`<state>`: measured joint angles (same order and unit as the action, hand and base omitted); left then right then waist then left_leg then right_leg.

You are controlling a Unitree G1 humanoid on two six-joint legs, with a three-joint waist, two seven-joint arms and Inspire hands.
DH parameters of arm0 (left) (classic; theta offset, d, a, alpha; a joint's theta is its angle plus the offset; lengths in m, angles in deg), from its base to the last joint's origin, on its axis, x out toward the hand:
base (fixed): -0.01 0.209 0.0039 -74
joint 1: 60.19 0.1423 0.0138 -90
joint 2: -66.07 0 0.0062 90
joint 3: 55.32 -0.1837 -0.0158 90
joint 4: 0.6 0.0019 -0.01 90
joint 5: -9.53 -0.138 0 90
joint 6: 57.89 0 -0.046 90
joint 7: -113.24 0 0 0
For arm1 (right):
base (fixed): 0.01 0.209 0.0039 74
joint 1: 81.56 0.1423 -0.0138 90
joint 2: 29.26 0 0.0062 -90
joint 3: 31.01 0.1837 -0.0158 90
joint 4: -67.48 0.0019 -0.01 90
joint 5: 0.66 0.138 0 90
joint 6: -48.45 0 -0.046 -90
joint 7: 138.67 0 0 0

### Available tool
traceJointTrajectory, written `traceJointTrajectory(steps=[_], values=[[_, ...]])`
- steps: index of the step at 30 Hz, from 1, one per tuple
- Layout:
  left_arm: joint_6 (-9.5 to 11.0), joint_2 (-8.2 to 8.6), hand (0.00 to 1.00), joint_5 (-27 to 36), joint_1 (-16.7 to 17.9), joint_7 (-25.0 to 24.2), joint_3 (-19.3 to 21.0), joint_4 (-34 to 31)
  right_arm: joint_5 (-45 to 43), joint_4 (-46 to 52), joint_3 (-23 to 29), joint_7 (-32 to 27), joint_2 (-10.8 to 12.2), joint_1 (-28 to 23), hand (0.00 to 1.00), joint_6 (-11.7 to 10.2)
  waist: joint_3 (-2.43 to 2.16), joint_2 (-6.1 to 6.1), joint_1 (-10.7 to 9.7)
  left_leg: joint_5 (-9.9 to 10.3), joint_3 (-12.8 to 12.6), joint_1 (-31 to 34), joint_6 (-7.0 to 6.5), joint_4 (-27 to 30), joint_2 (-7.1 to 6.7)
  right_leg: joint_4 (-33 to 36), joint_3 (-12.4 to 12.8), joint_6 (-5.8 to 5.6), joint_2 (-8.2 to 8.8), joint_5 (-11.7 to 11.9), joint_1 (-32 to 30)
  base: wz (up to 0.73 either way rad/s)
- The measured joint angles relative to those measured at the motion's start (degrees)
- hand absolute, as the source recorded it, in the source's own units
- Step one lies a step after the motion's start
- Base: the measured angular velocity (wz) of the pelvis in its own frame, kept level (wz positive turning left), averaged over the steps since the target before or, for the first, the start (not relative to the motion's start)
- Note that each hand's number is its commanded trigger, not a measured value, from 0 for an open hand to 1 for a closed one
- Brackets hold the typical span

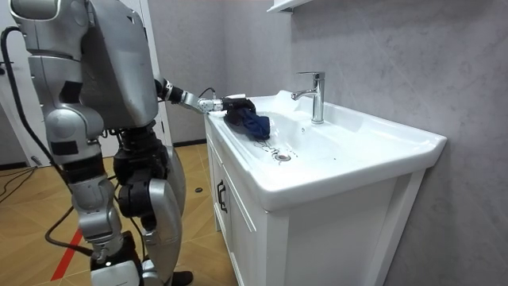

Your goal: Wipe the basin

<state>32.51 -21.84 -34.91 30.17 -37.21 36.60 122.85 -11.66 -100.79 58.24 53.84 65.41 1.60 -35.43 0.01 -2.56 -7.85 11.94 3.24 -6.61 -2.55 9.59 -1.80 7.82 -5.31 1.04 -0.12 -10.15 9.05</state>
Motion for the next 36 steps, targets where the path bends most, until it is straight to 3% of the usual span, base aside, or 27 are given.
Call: traceJointTrajectory(steps=[10, 17, 27, 36], values=[[-1.27, -0.01, 1.0, -3.69, -0.54, -2.15, 0.01, 2.38, 1.7, 0.27, 1.83, -0.02, -0.04, -0.68, 0.0, 0.26, 0.03, -0.13, -0.87, -0.01, -1.07, -0.39, 0.01, -0.09, 0.12, 0.23, 0.56, 0.02, -0.02, 0.01, 0.01, -0.02], [-1.73, 0.05, 1.0, -5.31, -2.08, -5.12, -0.54, 5.88, 1.69, 0.48, 2.04, -0.52, -0.05, -0.35, 0.0, 0.43, 0.32, -0.55, -1.42, 0.0, -1.63, -0.96, -0.01, -0.12, 0.17, 0.83, 1.04, 0.02, -0.06, 0.01, -0.07, -0.06], [-5.1, 0.16, 1.0, -9.2, -3.49, -6.13, -5.09, 7.55, 3.08, 0.84, 2.01, -4.03, -0.04, 1.93, 0.0, 1.48, 0.26, -0.51, -1.85, -0.35, -2.73, -0.95, -0.07, -0.45, 0.08, 0.81, 2.09, 0.0, -0.01, -0.03, -0.34, -0.02], [-8.23, 1.39, 1.0, -14.88, -4.86, -8.15, -7.71, 7.52, 3.99, 1.05, 0.37, -5.45, -0.01, 2.93, 0.0, 1.46, 0.13, -0.08, -1.85, -0.38, -4.59, -0.99, -0.03, -0.28, 0.45, 1.08, 2.32, -0.03, 0.15, -0.04, -0.79, 0.0]])
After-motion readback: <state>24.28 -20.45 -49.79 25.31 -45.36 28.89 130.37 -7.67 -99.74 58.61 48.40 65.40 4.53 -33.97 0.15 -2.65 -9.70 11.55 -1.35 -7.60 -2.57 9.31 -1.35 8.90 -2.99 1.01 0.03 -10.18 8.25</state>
